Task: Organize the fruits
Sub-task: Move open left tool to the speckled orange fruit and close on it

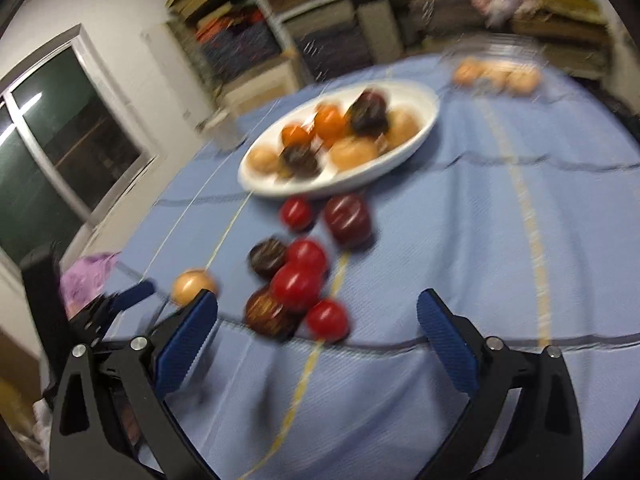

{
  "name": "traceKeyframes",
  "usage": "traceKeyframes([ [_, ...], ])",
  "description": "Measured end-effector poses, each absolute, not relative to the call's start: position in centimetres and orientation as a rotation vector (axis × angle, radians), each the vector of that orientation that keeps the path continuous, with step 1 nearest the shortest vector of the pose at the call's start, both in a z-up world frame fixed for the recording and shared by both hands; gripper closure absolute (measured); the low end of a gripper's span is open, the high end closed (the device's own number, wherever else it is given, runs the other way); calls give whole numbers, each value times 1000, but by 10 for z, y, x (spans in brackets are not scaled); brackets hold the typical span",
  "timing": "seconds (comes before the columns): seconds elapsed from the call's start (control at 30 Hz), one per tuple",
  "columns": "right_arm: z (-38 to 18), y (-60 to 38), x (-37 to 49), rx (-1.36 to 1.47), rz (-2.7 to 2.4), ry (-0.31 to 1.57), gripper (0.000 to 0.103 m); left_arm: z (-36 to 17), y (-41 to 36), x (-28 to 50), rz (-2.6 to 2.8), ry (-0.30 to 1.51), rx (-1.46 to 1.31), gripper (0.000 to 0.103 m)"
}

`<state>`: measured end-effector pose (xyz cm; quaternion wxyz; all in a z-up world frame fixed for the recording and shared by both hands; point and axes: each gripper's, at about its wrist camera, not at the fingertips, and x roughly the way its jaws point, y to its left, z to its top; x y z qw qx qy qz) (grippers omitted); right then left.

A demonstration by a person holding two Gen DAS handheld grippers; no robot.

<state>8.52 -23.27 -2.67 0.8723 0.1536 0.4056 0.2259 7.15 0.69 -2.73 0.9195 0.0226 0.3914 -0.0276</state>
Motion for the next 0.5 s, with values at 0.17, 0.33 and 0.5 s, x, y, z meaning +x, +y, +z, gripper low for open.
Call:
traceKeyframes([
  [0.17, -30, -237, 88, 403, 530, 874, 5, -27, 7, 71, -60, 808, 47, 4],
  [0.33, -33, -238, 92, 461, 573, 889, 37, -27, 2, 71, -67, 809, 77, 4],
  [0.5, -31, -232, 93, 454, 587, 887, 44, -28, 1, 71, -67, 812, 83, 4],
])
